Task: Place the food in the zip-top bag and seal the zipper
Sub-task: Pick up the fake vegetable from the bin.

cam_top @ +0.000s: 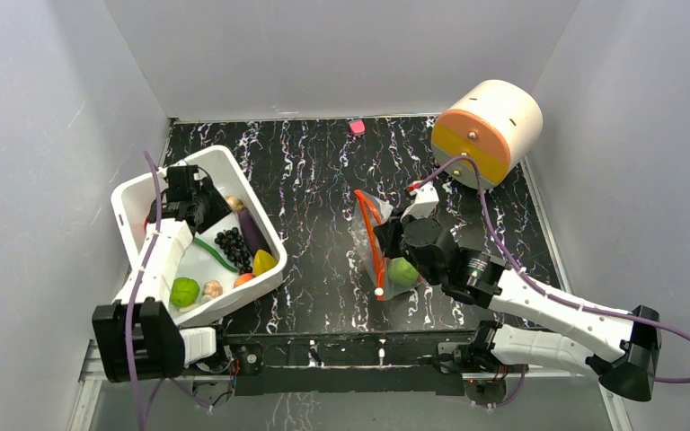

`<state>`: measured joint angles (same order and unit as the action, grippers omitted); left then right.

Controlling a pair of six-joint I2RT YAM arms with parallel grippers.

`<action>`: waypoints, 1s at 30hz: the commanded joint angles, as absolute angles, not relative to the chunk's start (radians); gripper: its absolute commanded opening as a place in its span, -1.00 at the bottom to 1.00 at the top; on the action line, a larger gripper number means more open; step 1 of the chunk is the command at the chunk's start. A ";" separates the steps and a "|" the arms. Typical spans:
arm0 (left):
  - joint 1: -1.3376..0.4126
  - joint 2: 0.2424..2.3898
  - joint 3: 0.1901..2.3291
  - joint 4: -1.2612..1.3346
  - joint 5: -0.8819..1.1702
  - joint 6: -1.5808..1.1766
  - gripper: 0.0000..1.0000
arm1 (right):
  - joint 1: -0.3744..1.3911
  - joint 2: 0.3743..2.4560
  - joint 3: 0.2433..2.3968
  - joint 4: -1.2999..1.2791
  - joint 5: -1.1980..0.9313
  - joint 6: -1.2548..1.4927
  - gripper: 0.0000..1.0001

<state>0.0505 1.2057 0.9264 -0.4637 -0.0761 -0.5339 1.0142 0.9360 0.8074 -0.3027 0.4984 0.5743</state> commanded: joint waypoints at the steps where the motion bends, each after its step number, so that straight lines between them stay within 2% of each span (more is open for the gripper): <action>1: 0.104 1.280 0.911 -0.278 0.042 -0.543 -0.12 | 1.014 0.923 0.825 -0.223 0.504 0.543 -1.00; 11: 0.113 1.454 0.880 -0.117 0.166 -0.572 -0.20 | 1.014 0.896 0.833 -0.232 0.518 0.526 -1.00; 15: 0.114 1.502 0.884 -0.103 0.201 -0.564 -0.01 | 1.014 0.895 0.833 -0.232 0.515 0.530 -1.00; 18: 0.114 1.546 0.905 -0.104 0.247 -0.548 0.04 | 1.014 0.894 0.830 -0.229 0.511 0.535 -1.00; 30: 0.114 1.624 0.923 -0.114 0.227 -0.545 -0.07 | 1.014 0.895 0.832 -0.233 0.492 0.546 -1.00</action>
